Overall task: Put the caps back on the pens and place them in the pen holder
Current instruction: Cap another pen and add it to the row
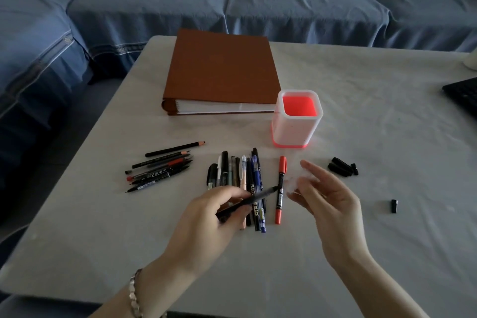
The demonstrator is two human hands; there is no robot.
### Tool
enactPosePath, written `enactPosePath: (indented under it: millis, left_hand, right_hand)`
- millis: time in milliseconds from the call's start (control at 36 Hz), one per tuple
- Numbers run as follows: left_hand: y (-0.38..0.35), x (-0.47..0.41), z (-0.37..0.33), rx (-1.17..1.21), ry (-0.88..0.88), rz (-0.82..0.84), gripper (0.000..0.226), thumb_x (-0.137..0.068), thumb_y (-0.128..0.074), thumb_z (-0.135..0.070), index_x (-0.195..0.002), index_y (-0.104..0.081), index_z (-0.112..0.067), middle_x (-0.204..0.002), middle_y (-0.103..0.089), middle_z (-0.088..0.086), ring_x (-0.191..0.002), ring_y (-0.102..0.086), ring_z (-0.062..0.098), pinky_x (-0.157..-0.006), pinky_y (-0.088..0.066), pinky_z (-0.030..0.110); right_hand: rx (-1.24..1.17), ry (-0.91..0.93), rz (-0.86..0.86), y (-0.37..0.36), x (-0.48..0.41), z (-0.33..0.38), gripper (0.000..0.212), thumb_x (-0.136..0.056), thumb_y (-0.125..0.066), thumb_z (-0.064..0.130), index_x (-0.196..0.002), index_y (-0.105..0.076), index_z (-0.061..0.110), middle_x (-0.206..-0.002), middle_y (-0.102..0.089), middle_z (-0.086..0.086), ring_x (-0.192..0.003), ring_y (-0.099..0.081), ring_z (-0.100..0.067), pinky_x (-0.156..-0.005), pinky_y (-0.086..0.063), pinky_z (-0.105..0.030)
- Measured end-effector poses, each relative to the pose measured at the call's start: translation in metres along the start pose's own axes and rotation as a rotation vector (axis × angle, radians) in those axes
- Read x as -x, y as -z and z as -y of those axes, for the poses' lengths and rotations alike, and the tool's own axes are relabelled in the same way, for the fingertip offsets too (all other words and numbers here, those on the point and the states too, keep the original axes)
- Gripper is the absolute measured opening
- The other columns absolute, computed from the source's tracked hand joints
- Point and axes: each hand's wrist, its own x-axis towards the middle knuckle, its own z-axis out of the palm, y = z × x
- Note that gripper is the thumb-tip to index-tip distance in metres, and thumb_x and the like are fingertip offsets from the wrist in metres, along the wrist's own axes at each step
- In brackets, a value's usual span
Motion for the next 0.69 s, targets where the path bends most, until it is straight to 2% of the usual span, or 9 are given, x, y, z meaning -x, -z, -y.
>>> enactPosePath:
  millis: [111,194,278,333,389,500,583,694]
  left_hand:
    - [0.002,0.000,0.002,-0.006,0.006,-0.040,0.017,-0.080,-0.067,-0.012,-0.092,-0.069,-0.023,-0.077,-0.065,-0.014,-0.064,-0.058,0.000,-0.057,-0.039,0.007]
    - [0.003,0.000,0.002,-0.029,-0.009,-0.045,0.016,-0.079,-0.068,-0.012,-0.090,-0.068,-0.024,-0.079,-0.063,-0.018,-0.062,-0.056,-0.005,-0.056,-0.037,0.004]
    - [0.004,0.001,0.001,-0.057,-0.036,-0.049,0.017,-0.078,-0.069,-0.011,-0.090,-0.068,-0.024,-0.084,-0.063,-0.017,-0.063,-0.056,-0.006,-0.056,-0.036,0.003]
    - [0.005,0.001,0.001,-0.057,-0.041,-0.041,0.017,-0.078,-0.069,-0.011,-0.090,-0.068,-0.023,-0.080,-0.063,-0.019,-0.063,-0.055,-0.007,-0.056,-0.036,0.003]
    - [0.005,0.002,0.001,-0.056,-0.051,-0.019,0.016,-0.079,-0.069,-0.012,-0.091,-0.069,-0.023,-0.072,-0.062,-0.021,-0.065,-0.056,-0.007,-0.057,-0.036,0.002]
    - [0.004,0.001,0.000,-0.057,-0.081,0.003,0.016,-0.077,-0.064,-0.023,-0.093,-0.069,-0.024,-0.074,-0.062,-0.019,-0.069,-0.057,-0.005,-0.058,-0.036,0.002]
    - [0.002,0.000,0.001,-0.049,-0.096,0.018,0.017,-0.076,-0.062,-0.025,-0.092,-0.068,-0.026,-0.085,-0.064,-0.016,-0.073,-0.060,0.000,-0.061,-0.038,0.003]
    - [0.001,0.001,0.001,-0.069,-0.128,0.033,0.017,-0.076,-0.063,-0.023,-0.092,-0.068,-0.026,-0.081,-0.064,-0.016,-0.076,-0.059,-0.003,-0.064,-0.038,0.002]
  right_hand:
    - [0.122,0.000,0.063,0.009,-0.006,-0.001,0.034,-0.091,-0.046,0.003,-0.099,-0.061,0.032,-0.062,-0.064,0.005,-0.066,-0.063,-0.007,-0.069,-0.056,-0.019]
    - [0.246,0.041,0.129,0.016,-0.009,0.001,0.030,-0.087,-0.053,0.003,-0.102,-0.059,0.029,-0.068,-0.065,0.007,-0.059,-0.059,-0.005,-0.062,-0.051,-0.013]
    - [0.303,0.041,0.142,0.020,-0.009,0.005,0.018,-0.081,-0.063,0.004,-0.088,-0.064,0.021,-0.064,-0.068,0.011,-0.053,-0.056,-0.001,-0.055,-0.046,-0.009]
    - [0.342,0.045,0.153,0.022,-0.010,0.007,0.015,-0.079,-0.065,0.007,-0.080,-0.066,0.022,-0.061,-0.068,0.013,-0.052,-0.055,0.002,-0.056,-0.045,-0.007]
    - [0.368,0.043,0.174,0.024,-0.010,0.008,0.016,-0.078,-0.066,0.008,-0.078,-0.067,0.024,-0.062,-0.069,0.015,-0.055,-0.056,0.005,-0.059,-0.045,-0.005]
    - [0.366,0.023,0.214,0.025,-0.009,0.009,0.020,-0.078,-0.064,0.003,-0.079,-0.067,0.023,-0.065,-0.071,0.016,-0.058,-0.059,0.006,-0.062,-0.045,-0.004]
    - [0.380,0.028,0.235,0.025,-0.008,0.009,0.022,-0.078,-0.065,0.005,-0.077,-0.068,0.027,-0.076,-0.073,0.011,-0.066,-0.064,-0.001,-0.066,-0.048,-0.007]
    - [0.408,0.045,0.268,0.026,-0.008,0.008,0.022,-0.077,-0.067,0.009,-0.074,-0.069,0.031,-0.081,-0.074,0.006,-0.077,-0.068,-0.009,-0.071,-0.050,-0.009]
